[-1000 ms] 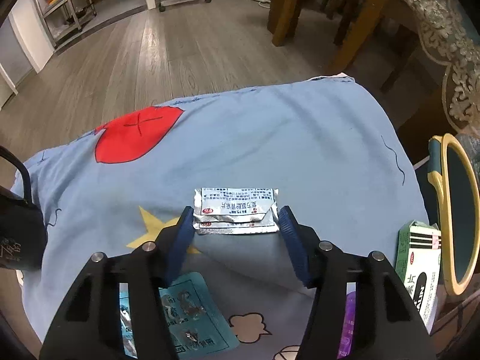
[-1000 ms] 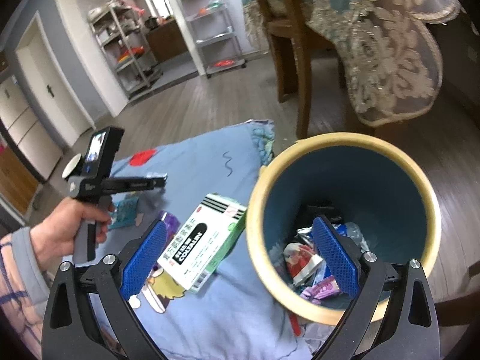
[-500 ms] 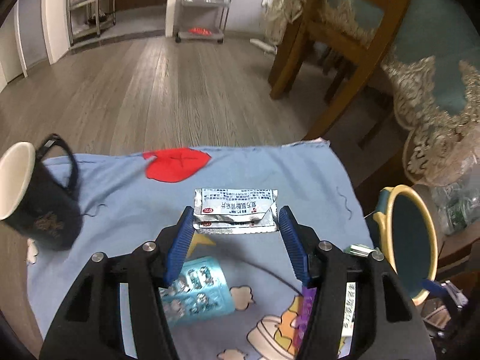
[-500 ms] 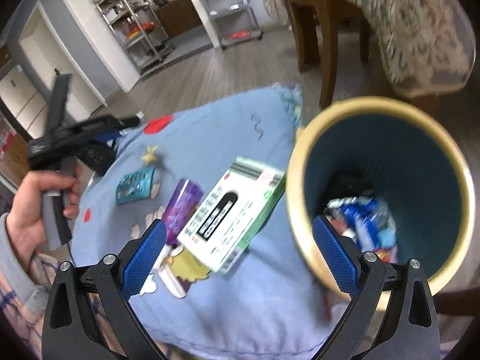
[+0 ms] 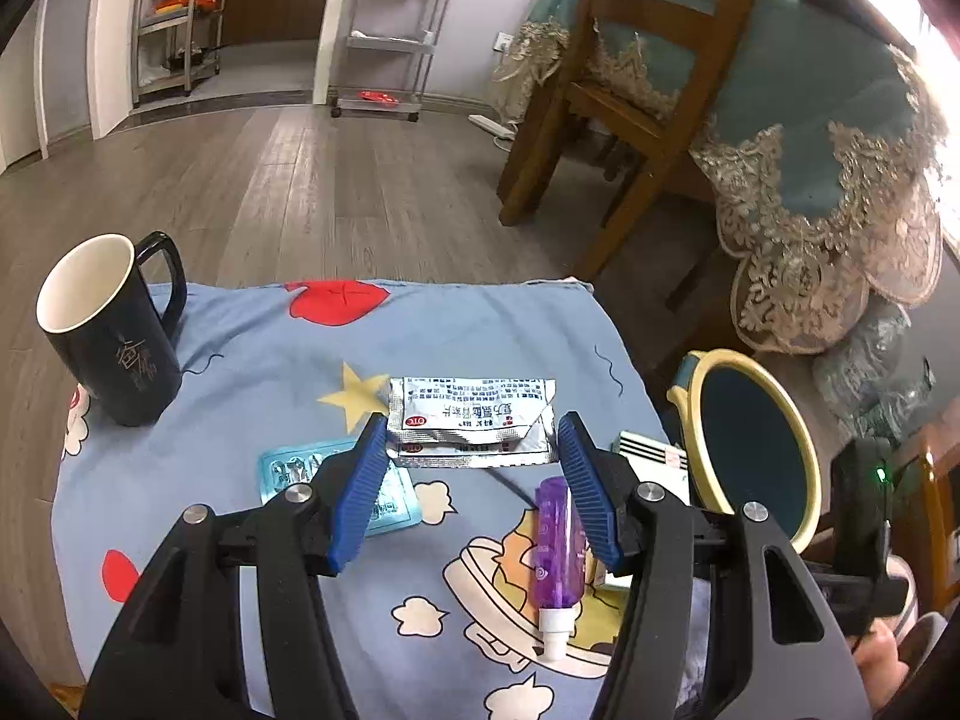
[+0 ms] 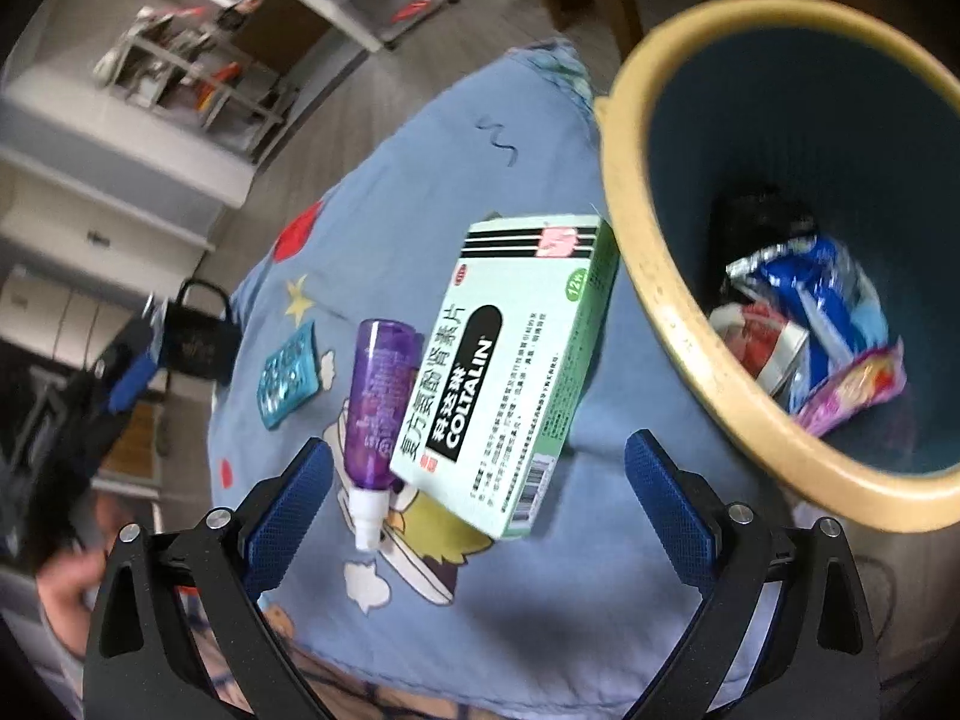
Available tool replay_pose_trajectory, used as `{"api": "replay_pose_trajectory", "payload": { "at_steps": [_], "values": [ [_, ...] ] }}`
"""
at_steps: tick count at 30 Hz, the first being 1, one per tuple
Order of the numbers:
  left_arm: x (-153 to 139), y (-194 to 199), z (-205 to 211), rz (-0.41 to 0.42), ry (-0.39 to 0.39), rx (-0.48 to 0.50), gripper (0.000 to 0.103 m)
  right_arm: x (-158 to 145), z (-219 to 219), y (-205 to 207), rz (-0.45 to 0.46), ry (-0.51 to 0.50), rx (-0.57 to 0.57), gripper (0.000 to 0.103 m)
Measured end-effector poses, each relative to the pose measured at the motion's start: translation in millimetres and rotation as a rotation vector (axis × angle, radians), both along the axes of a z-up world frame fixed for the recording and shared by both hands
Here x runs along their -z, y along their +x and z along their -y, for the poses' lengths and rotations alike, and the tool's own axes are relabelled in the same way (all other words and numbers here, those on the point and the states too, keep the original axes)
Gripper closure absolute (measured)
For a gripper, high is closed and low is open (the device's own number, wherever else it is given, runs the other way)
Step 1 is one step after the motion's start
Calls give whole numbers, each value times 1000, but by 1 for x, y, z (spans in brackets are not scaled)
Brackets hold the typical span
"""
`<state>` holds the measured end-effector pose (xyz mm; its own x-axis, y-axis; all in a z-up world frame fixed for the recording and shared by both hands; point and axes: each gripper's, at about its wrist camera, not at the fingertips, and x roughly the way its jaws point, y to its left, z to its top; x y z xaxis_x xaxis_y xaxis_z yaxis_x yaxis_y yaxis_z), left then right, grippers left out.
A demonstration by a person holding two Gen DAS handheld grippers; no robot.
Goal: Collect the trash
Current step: 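Grasp the silver blister pack with the left gripper while the right approaches the COLTALIN box, then grasp the green-and-white COLTALIN box with the right gripper and lift it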
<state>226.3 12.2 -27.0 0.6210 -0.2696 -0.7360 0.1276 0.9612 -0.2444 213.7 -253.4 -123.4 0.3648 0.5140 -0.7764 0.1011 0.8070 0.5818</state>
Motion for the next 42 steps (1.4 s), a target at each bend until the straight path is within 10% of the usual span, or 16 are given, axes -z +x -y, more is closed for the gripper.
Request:
{"api": "replay_pose_trajectory", "payload": {
  "at_steps": [12, 25, 35, 37, 42],
  "values": [
    [21, 15, -12, -50, -73, -33, 46, 13, -31, 36, -42, -60, 28, 7],
    [32, 23, -9, -75, -68, -35, 46, 6, -70, 46, 21, -411, -173, 27],
    [31, 22, -1, -72, -43, -26, 46, -24, -44, 23, 144, -346, -182, 28],
    [30, 22, 2, -69, -36, -20, 46, -36, -37, 18, 169, -334, -177, 63],
    [25, 19, 15, -60, -22, -3, 46, -58, -20, 9, 206, -322, -182, 72]
  ]
}}
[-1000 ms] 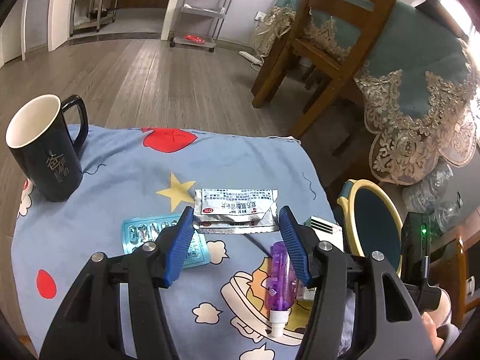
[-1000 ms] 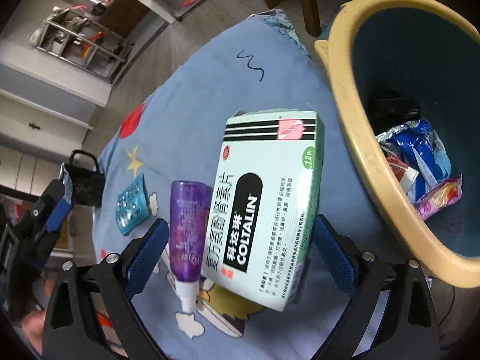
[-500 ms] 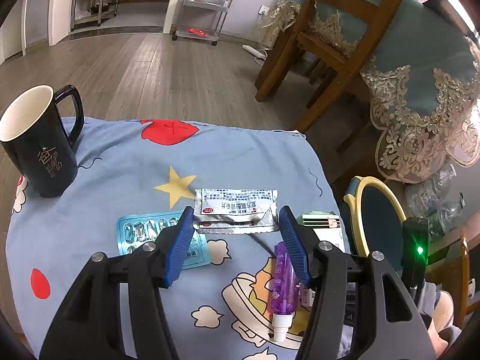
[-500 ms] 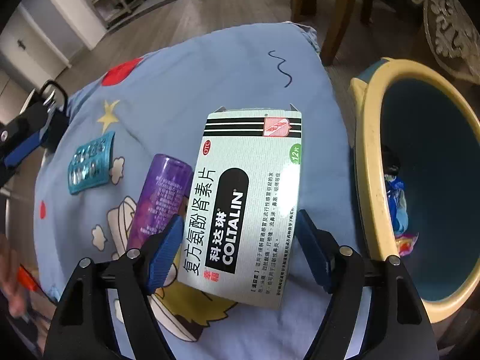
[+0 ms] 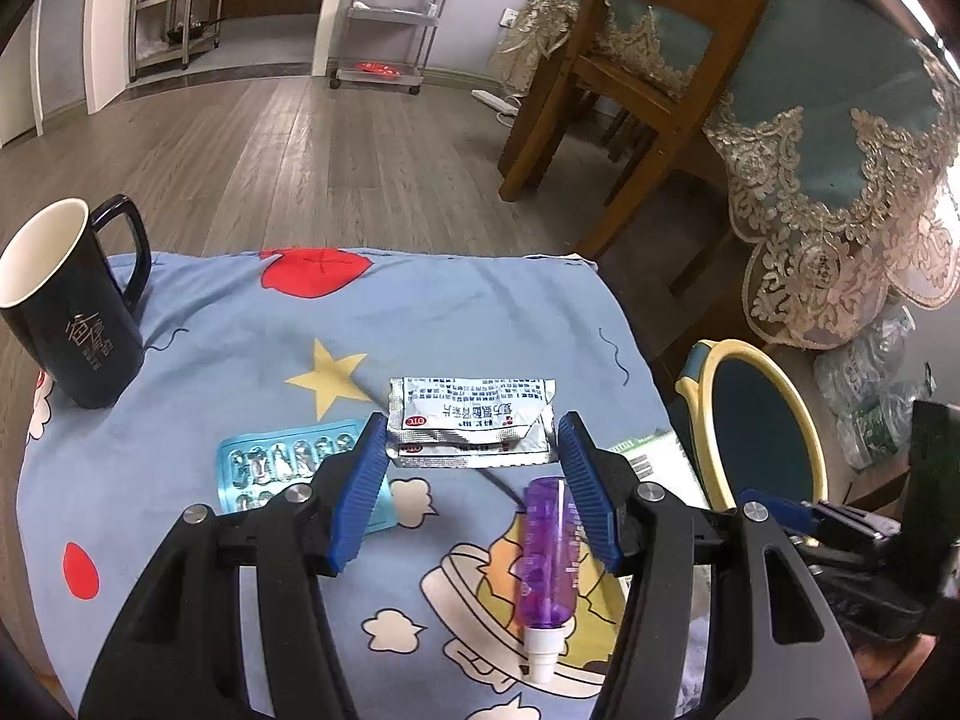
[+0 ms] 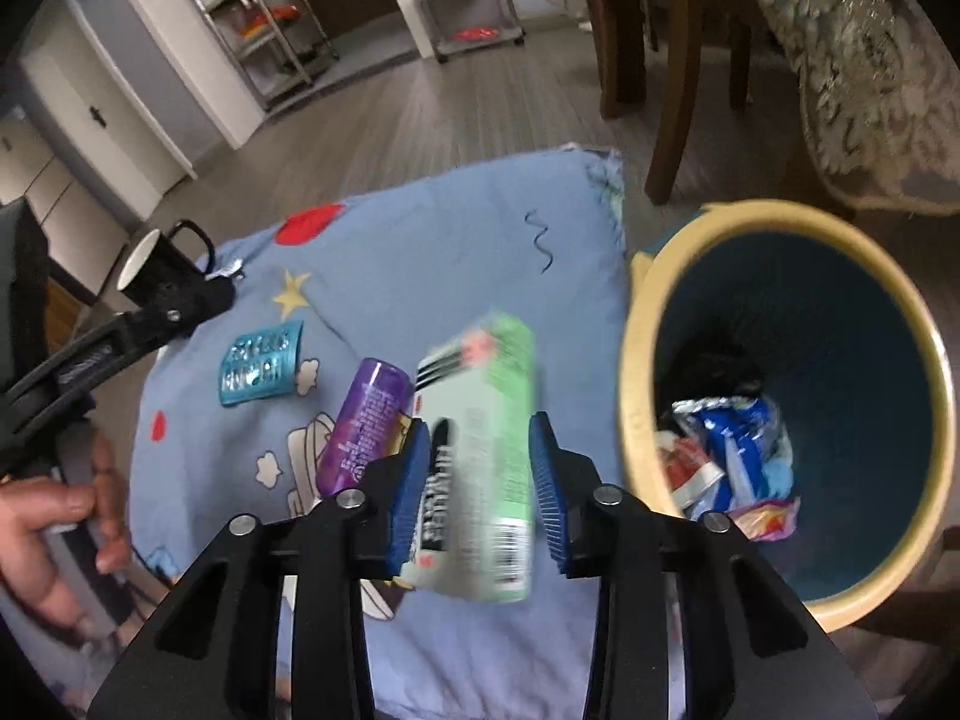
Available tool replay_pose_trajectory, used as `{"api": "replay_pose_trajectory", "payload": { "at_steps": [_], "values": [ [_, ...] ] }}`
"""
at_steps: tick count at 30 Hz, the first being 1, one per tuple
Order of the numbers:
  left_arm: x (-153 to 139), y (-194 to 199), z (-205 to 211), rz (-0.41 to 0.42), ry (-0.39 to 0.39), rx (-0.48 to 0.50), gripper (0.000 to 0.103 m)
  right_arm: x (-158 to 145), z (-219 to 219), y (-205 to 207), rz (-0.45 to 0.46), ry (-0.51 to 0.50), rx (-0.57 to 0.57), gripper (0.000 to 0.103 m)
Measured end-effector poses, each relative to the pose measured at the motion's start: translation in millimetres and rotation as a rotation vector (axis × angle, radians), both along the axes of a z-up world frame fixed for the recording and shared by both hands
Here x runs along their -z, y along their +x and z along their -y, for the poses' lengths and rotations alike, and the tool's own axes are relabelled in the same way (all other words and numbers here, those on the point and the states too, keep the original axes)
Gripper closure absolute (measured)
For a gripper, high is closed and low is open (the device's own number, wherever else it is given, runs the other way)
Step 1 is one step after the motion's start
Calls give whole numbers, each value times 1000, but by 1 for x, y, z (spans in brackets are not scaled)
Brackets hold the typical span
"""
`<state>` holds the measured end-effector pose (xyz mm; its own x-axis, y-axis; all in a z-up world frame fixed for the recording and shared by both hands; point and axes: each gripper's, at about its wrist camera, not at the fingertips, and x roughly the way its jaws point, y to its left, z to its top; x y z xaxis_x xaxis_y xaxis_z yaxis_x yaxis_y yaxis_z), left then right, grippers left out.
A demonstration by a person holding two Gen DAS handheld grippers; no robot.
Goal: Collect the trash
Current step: 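Grasp the green-and-white COLTALIN box with the right gripper and lift it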
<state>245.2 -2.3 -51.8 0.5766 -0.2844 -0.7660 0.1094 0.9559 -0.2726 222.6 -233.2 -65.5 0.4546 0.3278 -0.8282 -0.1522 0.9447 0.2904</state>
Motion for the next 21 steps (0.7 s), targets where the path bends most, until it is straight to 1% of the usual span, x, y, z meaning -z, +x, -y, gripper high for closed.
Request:
{"api": "replay_pose_trajectory", "payload": {
  "at_steps": [1, 3, 4, 6, 7, 8, 9, 10, 12, 15, 18, 21],
  "values": [
    [0, 0, 3, 0, 5, 4, 46, 0, 4, 0, -8, 13, 0, 77],
    [0, -1, 7, -4, 14, 8, 46, 3, 13, 2, -23, 53, 9, 80],
    [-1, -2, 9, -4, 17, 9, 46, 5, 17, 4, -28, 85, 18, 80],
    [-3, -5, 10, 3, 20, 7, 46, 9, 20, 6, -40, 111, 25, 80],
    [-4, -5, 11, 4, 22, 7, 46, 14, 21, 8, -60, 125, 23, 79],
    [-5, -7, 11, 6, 26, 8, 46, 18, 22, 8, -78, 126, 27, 74],
    [-5, -7, 12, 8, 33, 9, 46, 19, 23, 8, -82, 122, 32, 58],
    [-5, -8, 12, 7, 40, 10, 46, 20, 23, 8, -80, 123, 36, 44],
    [-3, -7, 11, -2, 46, 7, 46, 22, 22, 7, -77, 127, 32, 42],
    [-1, -5, 9, -9, 40, 1, 46, 29, 11, 10, -99, 91, 17, 36],
    [-1, -5, 12, -9, 41, 7, 46, 33, -3, 14, -104, 31, -9, 31],
    [0, -4, 13, -9, 43, 13, 46, 39, -22, 19, -110, -65, -44, 26]
  ]
}}
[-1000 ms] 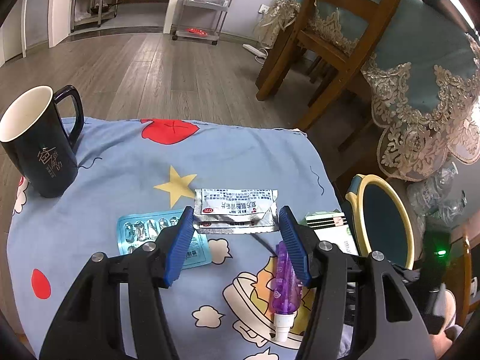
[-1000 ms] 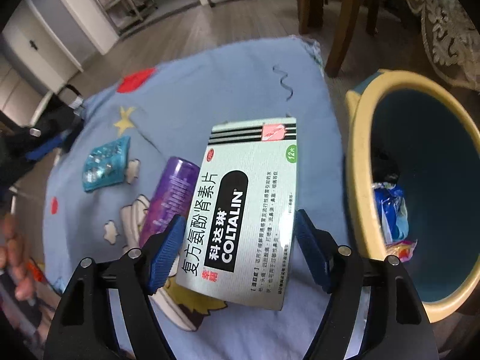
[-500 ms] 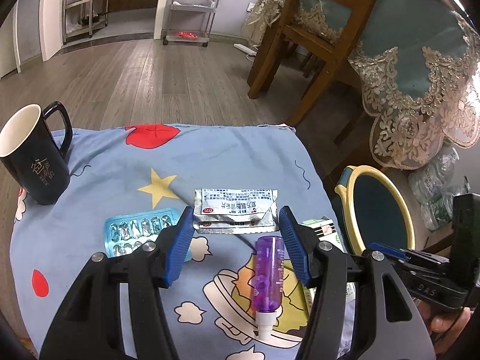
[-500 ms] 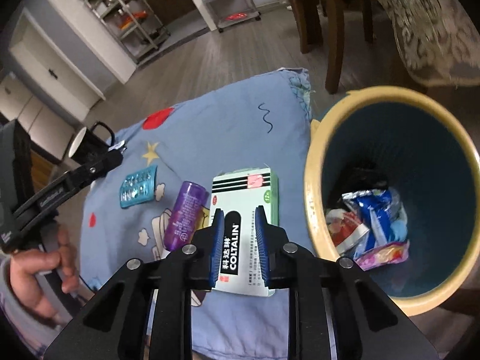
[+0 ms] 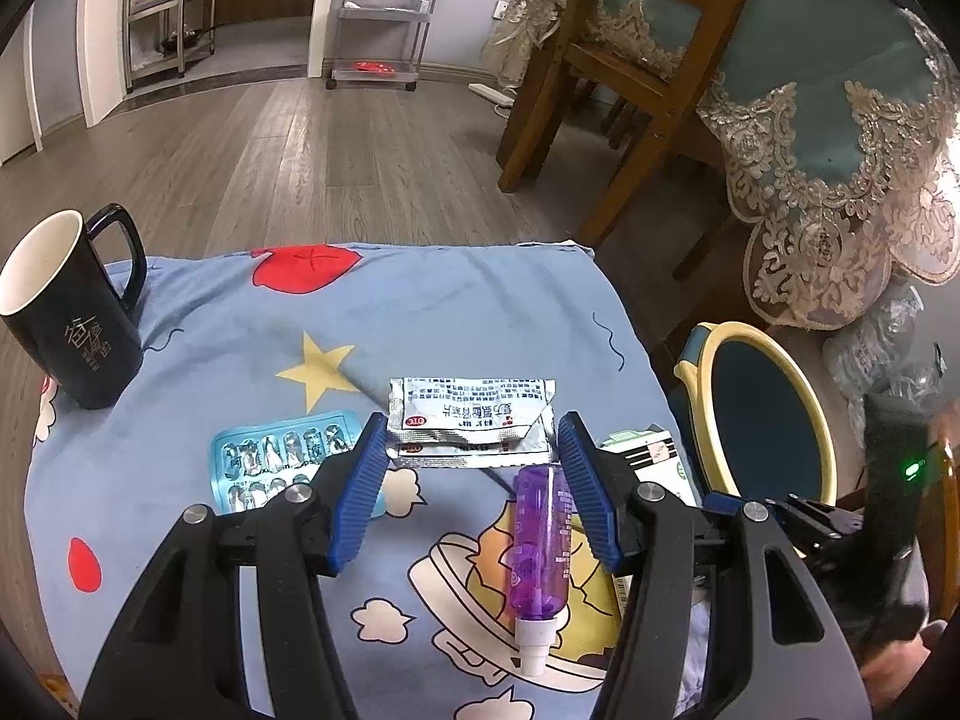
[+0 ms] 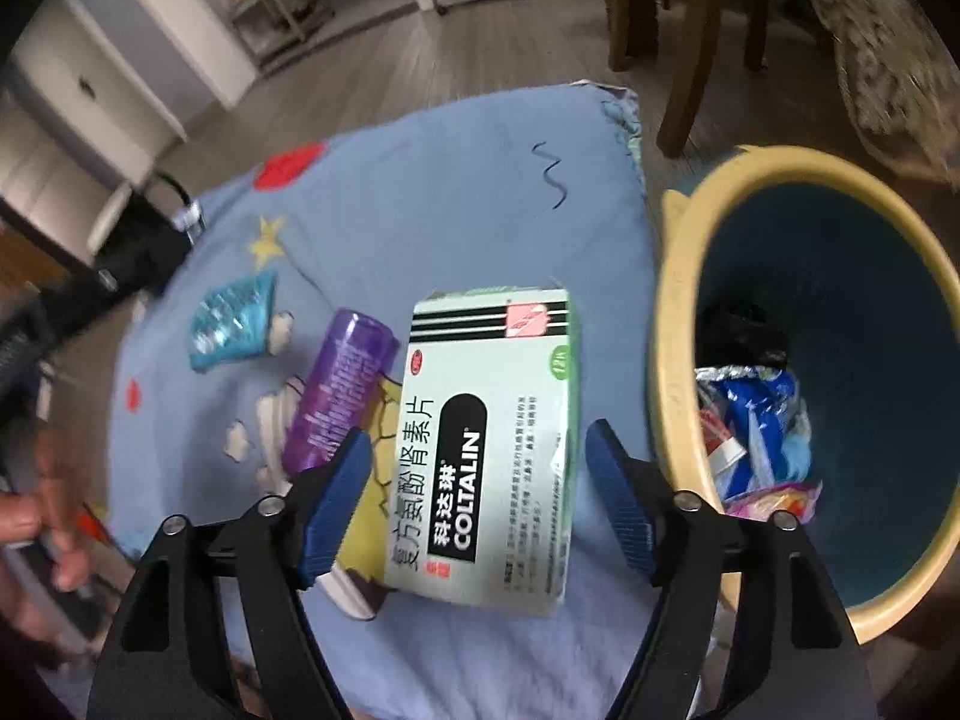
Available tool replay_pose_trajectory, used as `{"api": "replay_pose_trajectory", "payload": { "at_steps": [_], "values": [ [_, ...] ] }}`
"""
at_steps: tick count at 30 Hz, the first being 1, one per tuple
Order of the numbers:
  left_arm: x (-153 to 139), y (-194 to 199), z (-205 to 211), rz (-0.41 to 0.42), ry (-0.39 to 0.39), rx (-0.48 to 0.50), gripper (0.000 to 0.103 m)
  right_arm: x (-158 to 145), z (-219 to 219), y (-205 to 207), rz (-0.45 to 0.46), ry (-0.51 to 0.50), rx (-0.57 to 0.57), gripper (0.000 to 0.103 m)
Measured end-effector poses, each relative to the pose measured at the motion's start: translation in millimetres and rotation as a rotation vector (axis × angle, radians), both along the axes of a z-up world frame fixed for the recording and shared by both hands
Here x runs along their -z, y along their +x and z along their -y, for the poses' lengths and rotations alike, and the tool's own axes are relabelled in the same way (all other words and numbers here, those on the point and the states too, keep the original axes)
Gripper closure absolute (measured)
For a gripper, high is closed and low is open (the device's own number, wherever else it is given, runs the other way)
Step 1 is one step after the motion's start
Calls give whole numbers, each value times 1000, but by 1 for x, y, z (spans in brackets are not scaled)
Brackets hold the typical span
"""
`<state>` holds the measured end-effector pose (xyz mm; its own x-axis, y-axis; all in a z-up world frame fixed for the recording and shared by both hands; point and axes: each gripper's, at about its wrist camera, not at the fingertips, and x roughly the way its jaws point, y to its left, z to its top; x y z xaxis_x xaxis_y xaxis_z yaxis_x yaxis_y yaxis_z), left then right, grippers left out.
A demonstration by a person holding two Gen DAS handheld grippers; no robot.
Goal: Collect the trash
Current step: 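Grasp the green-and-white COLTALIN box with the right gripper and lift it, then carry the blister pack and COLTALIN box over the bin and open both grippers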
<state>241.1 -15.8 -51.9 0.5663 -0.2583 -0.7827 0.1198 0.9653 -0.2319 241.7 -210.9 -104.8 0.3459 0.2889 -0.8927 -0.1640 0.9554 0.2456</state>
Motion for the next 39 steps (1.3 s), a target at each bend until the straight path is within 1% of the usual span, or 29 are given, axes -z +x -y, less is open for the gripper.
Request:
{"api": "replay_pose_trajectory", "payload": {
  "at_steps": [3, 8, 9, 10, 11, 13, 16, 22, 28, 31, 33, 35, 39],
  "values": [
    [1, 1, -1, -3, -5, -3, 46, 11, -21, 4, -6, -114, -36, 24],
    [2, 2, -3, -5, -12, -5, 46, 30, -42, 7, -11, -238, -81, 21],
    [2, 2, -3, -5, -12, -6, 46, 31, -43, 5, 9, -254, -90, 22],
    [2, 2, -3, -5, -13, -5, 46, 31, -45, 4, 26, -258, -98, 27],
    [2, 2, -4, -5, -13, -6, 46, 30, -45, 2, 35, -252, -106, 30],
    [2, 2, -4, -5, -13, -8, 46, 26, -43, 0, 52, -249, -111, 30],
    [3, 3, -3, -4, -13, -6, 46, 17, -33, -3, 70, -212, -104, 31],
    [0, 3, 1, 1, -13, 3, 46, -18, -8, -19, 140, -116, -87, 31],
    [-5, 1, 10, 10, -12, 16, 46, -60, 37, -36, 209, -15, -36, 31],
    [-9, 0, 18, 19, -14, 28, 46, -76, 61, -46, 244, 8, -5, 31],
    [-13, -1, 26, 27, -15, 43, 46, -83, 69, -51, 263, 12, 13, 31],
    [-16, -2, 35, 35, -18, 59, 46, -92, 85, -56, 287, 22, 41, 31],
    [-23, -6, 56, 54, -19, 103, 46, -101, 109, -63, 318, 41, 94, 31]
  ]
}}
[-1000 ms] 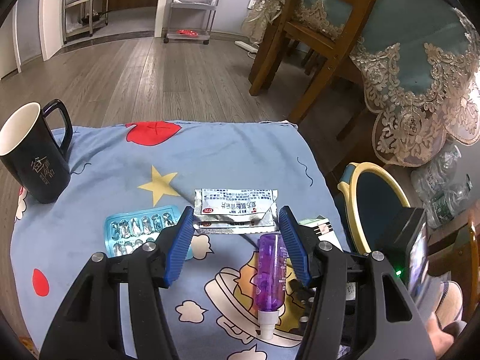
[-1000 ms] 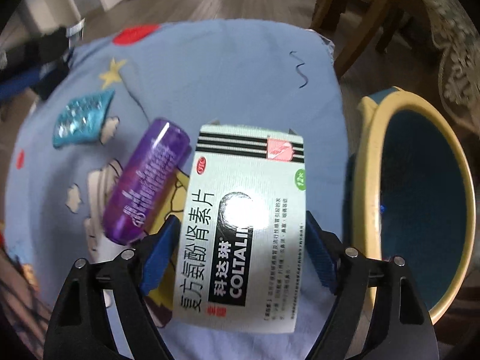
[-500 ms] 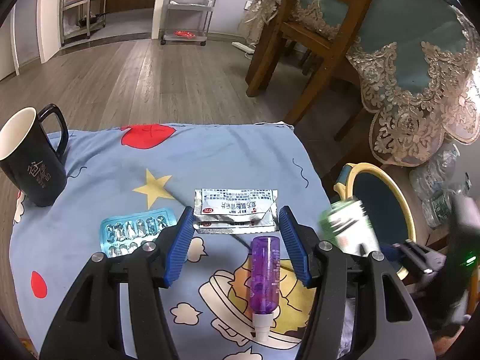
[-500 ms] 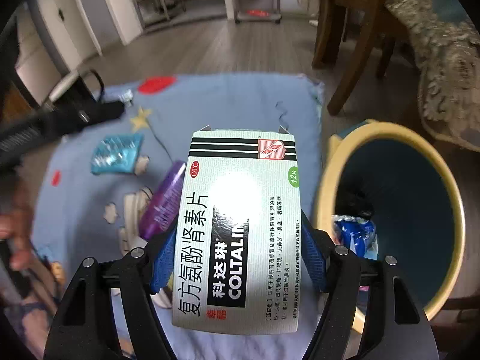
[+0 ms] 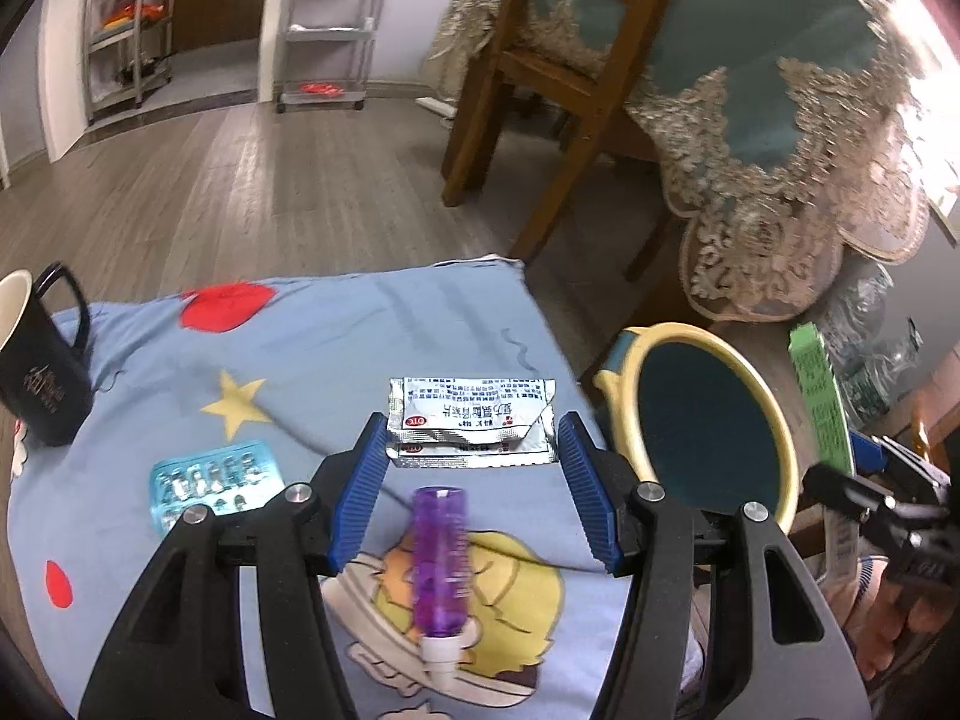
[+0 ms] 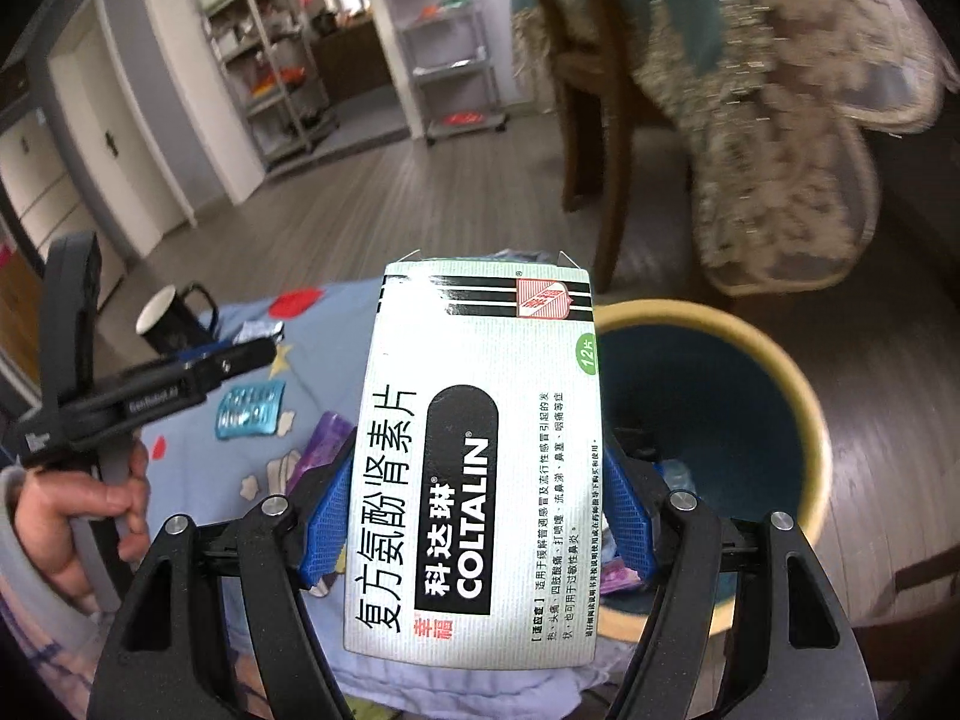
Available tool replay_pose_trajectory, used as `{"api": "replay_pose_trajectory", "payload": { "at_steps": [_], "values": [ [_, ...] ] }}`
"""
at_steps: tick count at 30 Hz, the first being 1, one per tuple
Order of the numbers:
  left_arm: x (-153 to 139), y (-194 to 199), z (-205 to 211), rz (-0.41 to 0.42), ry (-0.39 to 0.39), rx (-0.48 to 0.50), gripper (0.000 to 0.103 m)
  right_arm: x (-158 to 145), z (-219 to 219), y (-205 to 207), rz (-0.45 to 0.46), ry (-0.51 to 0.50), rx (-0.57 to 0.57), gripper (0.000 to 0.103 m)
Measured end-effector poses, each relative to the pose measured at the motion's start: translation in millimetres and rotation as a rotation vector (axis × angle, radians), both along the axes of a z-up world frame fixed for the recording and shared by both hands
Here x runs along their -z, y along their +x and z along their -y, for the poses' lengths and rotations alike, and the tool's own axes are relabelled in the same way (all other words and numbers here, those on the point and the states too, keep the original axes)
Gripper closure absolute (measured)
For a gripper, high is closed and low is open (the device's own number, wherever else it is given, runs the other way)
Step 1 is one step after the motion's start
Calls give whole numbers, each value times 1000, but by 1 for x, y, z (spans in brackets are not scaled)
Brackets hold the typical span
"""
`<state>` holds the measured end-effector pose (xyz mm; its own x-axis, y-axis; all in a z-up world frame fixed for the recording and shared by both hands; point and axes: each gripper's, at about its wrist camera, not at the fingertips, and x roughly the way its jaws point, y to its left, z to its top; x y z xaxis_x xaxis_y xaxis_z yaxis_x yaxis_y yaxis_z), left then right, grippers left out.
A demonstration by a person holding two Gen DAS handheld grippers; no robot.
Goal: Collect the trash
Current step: 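Carry the blister pack and COLTALIN box over the bin and open both grippers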
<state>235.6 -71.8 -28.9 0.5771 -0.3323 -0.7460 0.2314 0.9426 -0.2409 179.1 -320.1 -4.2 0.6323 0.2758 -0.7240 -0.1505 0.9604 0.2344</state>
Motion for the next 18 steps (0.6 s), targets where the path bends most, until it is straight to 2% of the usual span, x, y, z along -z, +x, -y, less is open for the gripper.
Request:
{"api": "replay_pose_trajectory", "payload": {
  "at_steps": [10, 18],
  "values": [
    [-4, -10, 66, 22, 16, 149, 46, -3, 59, -15, 63, 135, 156, 31],
    [11, -13, 136, 3, 69, 275, 46, 5, 92, -21, 67, 190, 225, 30]
  ]
}}
